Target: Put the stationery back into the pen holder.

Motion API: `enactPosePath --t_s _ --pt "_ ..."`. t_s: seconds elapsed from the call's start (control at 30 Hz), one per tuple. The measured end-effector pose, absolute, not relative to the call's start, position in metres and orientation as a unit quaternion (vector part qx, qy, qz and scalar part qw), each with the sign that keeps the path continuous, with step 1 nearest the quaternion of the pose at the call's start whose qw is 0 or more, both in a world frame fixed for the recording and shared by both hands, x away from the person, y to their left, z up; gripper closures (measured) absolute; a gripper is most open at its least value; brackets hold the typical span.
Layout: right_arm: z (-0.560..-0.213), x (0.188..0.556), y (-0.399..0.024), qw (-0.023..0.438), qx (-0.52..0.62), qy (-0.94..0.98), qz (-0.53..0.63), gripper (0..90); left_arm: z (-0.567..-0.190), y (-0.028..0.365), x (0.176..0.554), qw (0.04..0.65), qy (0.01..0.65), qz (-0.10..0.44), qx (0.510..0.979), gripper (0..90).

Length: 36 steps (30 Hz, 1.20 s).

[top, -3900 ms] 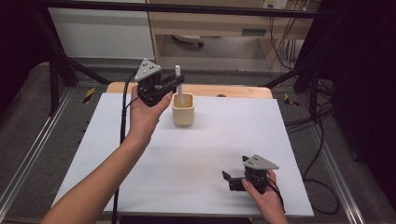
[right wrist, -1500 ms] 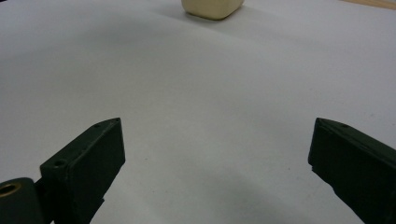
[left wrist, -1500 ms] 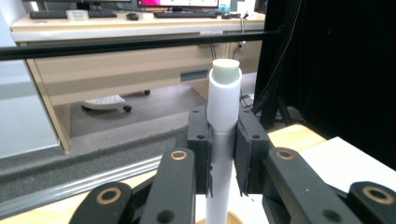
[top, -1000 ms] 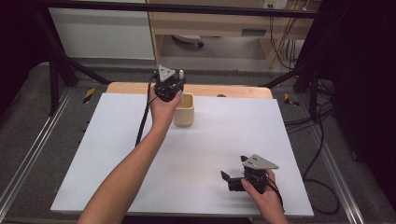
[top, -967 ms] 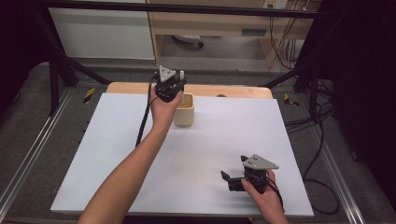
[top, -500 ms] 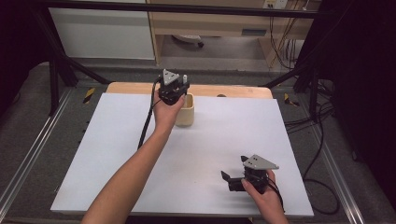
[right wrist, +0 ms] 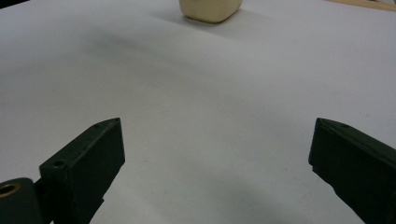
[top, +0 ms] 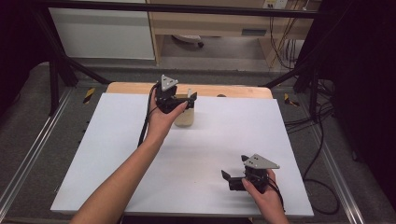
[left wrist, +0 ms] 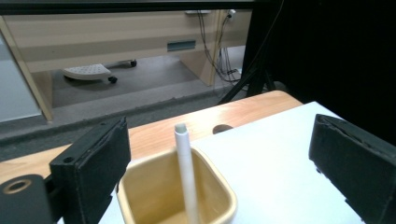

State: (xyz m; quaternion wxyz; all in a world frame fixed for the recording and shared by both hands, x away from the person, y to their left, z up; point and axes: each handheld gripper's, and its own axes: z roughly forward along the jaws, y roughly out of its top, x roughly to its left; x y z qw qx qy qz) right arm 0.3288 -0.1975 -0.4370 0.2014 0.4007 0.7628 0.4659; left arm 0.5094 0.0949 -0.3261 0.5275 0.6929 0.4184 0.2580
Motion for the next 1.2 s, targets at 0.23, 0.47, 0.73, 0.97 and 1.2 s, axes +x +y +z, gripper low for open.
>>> enactPosePath --t_s 0.23,0.47,0.73,0.97,1.2 --pt "-0.438 0.328 -0.200 0.198 0.405 0.759 0.469 4.0 -0.339 0.094 0.490 0.539 0.423 0.239 0.688 5.9" --pt "-0.436 0.328 -0.200 0.203 0.404 0.759 0.469 3.9 -0.336 0.093 0.477 0.537 0.408 0.241 0.698 5.1" --pt "-0.439 0.330 -0.199 0.197 0.406 0.759 0.469 4.7 -0.329 0.099 0.468 0.546 0.411 0.238 0.690 4.4" --pt "-0.439 0.330 -0.199 0.200 0.406 0.758 0.469 4.4 -0.327 0.111 0.462 0.551 0.418 0.228 0.686 4.4" --pt "-0.438 0.330 -0.201 0.202 0.409 0.757 0.467 4.1 -0.320 0.129 0.455 0.556 0.417 0.233 0.680 4.4"
